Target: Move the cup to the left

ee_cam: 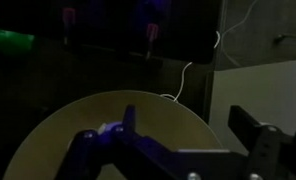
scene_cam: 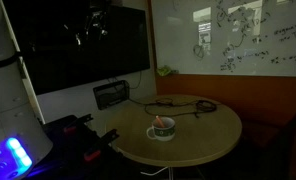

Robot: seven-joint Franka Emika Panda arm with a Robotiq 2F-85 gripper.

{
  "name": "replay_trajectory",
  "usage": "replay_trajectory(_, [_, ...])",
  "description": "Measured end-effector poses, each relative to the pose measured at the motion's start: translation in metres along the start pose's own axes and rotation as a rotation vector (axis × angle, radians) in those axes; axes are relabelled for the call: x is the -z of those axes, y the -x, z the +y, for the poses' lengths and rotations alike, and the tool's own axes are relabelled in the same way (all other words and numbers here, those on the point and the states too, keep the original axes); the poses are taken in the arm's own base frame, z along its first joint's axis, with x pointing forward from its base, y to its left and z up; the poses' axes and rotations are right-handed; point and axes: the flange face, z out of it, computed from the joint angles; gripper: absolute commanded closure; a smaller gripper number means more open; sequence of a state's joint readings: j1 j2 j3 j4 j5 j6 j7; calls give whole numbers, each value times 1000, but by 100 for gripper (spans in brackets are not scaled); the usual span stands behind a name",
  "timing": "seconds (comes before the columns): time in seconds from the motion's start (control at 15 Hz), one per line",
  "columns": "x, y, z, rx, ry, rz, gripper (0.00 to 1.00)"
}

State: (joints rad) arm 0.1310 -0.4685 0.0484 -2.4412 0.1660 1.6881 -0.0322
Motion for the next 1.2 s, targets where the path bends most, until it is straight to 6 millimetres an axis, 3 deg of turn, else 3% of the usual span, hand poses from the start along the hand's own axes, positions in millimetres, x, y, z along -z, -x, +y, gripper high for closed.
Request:
replay_trajectory(0.4, [0,0,0,0,0,1,0])
replay_trajectory(0.6, [-5,-13,2,-22,14,84,0])
replay_trajectory(0.73, [-24,-32,6,-78,44,180,0])
replay_trajectory(1.2, [-132,-102,37,-260,114,365,0])
